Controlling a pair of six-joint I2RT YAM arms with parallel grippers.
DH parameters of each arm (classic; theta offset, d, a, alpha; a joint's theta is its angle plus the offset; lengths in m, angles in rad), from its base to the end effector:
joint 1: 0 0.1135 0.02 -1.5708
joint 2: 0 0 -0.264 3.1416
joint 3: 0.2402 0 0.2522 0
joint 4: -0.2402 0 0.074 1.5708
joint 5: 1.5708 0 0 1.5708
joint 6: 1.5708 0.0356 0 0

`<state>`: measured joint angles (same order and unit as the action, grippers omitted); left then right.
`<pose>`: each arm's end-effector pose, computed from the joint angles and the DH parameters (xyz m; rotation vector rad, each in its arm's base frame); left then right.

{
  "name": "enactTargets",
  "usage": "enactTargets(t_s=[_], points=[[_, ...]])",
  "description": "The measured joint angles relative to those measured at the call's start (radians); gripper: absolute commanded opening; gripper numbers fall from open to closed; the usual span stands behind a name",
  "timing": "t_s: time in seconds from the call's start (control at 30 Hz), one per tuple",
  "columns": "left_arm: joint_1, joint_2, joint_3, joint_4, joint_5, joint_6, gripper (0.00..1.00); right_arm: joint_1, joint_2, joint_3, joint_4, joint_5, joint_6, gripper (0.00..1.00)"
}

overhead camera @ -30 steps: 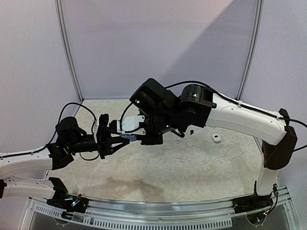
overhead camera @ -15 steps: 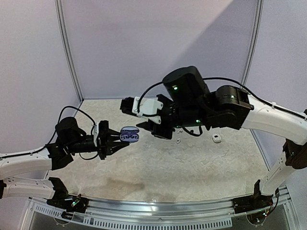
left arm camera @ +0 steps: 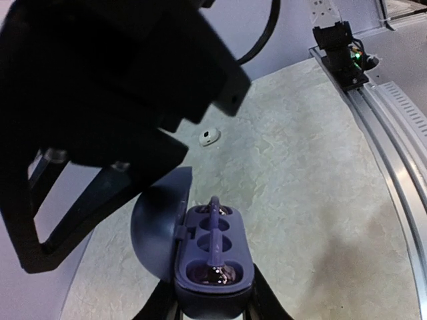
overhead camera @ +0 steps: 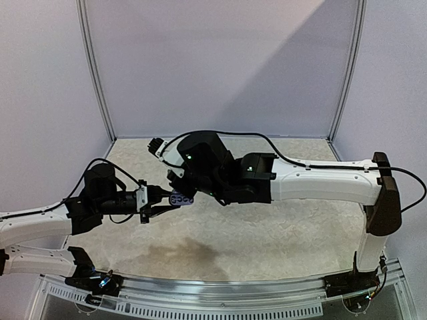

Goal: Insert the wireless bluetooth earbuds into the charging case
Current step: Close the charging case with the earbuds, then place the charging case with the earbuds at the center of the board.

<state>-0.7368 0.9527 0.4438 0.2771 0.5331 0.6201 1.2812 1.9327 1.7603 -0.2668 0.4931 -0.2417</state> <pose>0.1449 -0.1559 0.2377 1.4039 1.1341 -0.5623 0.1476 0.4365 0.3327 -1.1111 1.6139 0.1876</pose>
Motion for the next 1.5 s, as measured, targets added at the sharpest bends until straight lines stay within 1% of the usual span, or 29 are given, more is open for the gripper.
enactTargets(t_s=[0.2, 0.3, 0.43, 0.53, 0.63, 0.73, 0.83, 0.97, 1.07, 1.17, 1.2, 1.23, 1.3, 1.4, 1.5], points=[[0.0, 0.002, 0.002, -0.01, -0.03, -0.045, 0.0, 0.003, -0.066, -0.112, -0.003, 0.023, 0.111, 0.33], [0.0, 0.01, 0.01, -0.002, -0.04, -0.064, 0.0, 0.006, -0.075, -0.122, -0.016, 0.016, 0.137, 0.34], [0.0, 0.027, 0.016, -0.001, -0.053, -0.103, 0.0, 0.008, -0.081, -0.132, -0.024, -0.035, 0.154, 0.34], [0.0, 0.031, 0.016, -0.011, -0.056, -0.143, 0.0, 0.008, -0.087, -0.142, -0.026, -0.05, 0.173, 0.37], [0.0, 0.031, 0.018, -0.019, -0.056, -0.212, 0.0, 0.006, -0.113, -0.173, -0.028, -0.037, 0.187, 0.38], [0.0, 0.032, 0.039, -0.037, -0.066, -0.307, 0.0, -0.008, -0.151, -0.192, -0.062, -0.013, 0.206, 0.44], [0.0, 0.045, 0.084, -0.091, -0.08, -0.405, 0.0, -0.044, -0.195, -0.201, -0.105, 0.023, 0.247, 0.49], [0.017, 0.111, 0.177, -0.206, -0.093, -0.513, 0.0, -0.17, -0.27, -0.214, -0.199, 0.043, 0.362, 0.55], [0.069, 0.215, 0.284, -0.335, -0.074, -0.601, 0.0, -0.315, -0.319, -0.241, -0.289, 0.021, 0.473, 0.7], [0.131, 0.334, 0.404, -0.483, -0.051, -0.656, 0.0, -0.451, -0.335, -0.264, -0.381, -0.015, 0.547, 0.85], [0.148, 0.372, 0.451, -0.541, -0.043, -0.668, 0.0, -0.503, -0.335, -0.268, -0.412, -0.039, 0.559, 0.9], [0.161, 0.407, 0.502, -0.602, -0.035, -0.678, 0.0, -0.554, -0.333, -0.271, -0.446, -0.062, 0.568, 0.97], [0.183, 0.471, 0.599, -0.694, -0.017, -0.704, 0.0, -0.645, -0.33, -0.274, -0.493, -0.11, 0.586, 0.99], [0.228, 0.551, 0.706, -0.788, 0.007, -0.767, 0.0, -0.782, -0.304, -0.272, -0.546, -0.157, 0.603, 0.99], [0.296, 0.628, 0.755, -0.846, 0.019, -0.832, 0.0, -0.873, -0.242, -0.268, -0.59, -0.183, 0.607, 0.98]])
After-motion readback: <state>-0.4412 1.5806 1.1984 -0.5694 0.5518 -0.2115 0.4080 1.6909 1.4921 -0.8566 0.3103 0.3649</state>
